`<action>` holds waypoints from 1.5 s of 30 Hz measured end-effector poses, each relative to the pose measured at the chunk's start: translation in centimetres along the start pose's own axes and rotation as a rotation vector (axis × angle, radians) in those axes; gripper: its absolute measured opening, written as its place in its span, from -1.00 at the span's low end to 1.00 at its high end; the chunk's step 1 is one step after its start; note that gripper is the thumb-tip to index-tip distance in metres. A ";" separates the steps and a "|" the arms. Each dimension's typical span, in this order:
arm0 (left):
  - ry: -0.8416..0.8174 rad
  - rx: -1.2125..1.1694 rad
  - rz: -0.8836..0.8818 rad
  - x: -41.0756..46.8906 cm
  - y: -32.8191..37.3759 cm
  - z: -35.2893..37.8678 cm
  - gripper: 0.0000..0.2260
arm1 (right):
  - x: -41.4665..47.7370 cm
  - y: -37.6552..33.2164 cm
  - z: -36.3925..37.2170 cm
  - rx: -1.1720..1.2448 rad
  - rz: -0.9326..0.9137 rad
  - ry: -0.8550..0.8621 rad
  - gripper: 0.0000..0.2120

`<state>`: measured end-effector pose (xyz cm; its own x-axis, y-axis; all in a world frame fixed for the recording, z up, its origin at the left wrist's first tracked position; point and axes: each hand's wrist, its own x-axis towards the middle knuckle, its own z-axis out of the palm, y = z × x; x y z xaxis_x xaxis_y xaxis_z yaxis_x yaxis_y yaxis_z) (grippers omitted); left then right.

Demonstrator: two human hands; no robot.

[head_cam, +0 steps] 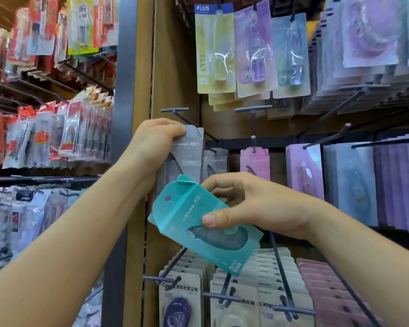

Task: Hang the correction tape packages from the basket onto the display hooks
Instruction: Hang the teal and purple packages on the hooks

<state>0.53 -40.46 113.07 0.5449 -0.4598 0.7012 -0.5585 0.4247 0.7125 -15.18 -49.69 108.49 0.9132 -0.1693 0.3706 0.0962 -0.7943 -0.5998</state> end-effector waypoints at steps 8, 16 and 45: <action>-0.029 0.006 -0.002 -0.4 -0.3 -0.3 -0.89 | -0.4 -0.4 0.0 -0.108 -0.037 -0.048 -0.71; -0.095 -0.081 -0.110 -0.7 -0.4 0.1 -0.84 | -0.6 -0.4 -0.4 -0.125 -0.038 -0.033 -0.70; -0.089 0.902 0.212 3.3 -10.0 6.6 -0.20 | -3.2 2.3 -6.0 -0.176 0.214 0.305 -0.72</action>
<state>3.82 -51.44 108.09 0.3468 -0.5158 0.7834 -0.9361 -0.2429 0.2544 -20.28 -54.50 110.13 0.7432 -0.4857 0.4602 -0.1764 -0.8057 -0.5655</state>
